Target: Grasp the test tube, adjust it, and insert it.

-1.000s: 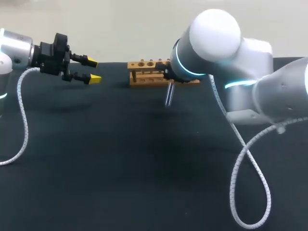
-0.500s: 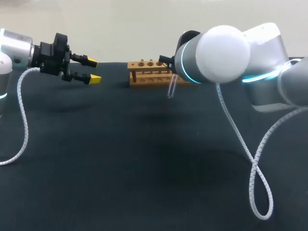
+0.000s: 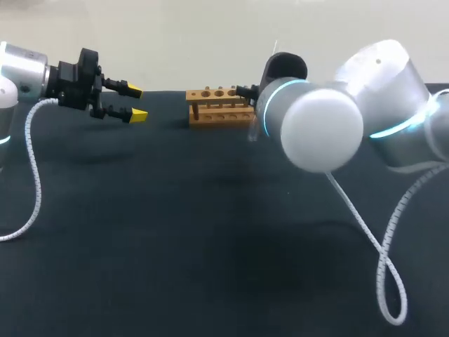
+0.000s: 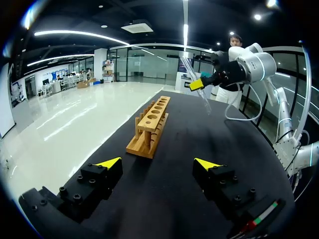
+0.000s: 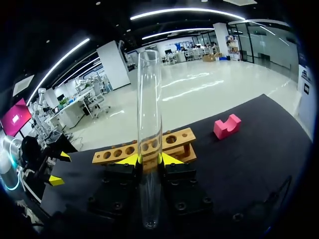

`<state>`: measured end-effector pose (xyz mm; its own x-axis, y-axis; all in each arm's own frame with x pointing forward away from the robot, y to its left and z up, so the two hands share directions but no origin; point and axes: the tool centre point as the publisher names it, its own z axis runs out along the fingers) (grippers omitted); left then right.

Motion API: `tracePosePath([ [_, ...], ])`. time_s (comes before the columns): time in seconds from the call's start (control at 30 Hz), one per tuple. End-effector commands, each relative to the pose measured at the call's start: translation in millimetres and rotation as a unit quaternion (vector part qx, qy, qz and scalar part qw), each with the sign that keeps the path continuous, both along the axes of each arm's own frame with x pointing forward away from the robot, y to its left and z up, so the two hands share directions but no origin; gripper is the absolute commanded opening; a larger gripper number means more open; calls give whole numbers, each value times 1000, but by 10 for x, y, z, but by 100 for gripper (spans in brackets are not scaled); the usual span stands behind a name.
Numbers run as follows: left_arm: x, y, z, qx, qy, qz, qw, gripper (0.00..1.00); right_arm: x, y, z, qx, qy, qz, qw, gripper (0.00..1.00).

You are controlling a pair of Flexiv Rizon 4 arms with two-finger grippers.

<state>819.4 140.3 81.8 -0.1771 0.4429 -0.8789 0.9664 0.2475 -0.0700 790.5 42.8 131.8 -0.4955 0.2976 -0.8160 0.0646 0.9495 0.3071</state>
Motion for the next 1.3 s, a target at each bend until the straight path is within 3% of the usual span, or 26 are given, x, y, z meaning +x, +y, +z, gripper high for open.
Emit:
tracePosePath([
  [0.03,-22,3,-9,-1,-3,2,1000,100,-92,-68,23,-1,-89,-24,996,0],
  [0.8,-22,3,-9,-1,-3,2,1000,100,-92,-68,23,-1,-89,-24,996,0],
  [1.1,-22,3,-9,-1,-3,2,1000,100,97,-23,186,-33,-155,-32,987,0],
  [1.3,-22,3,-9,-1,-3,2,1000,100,242,-31,304,-66,-216,-34,973,0],
])
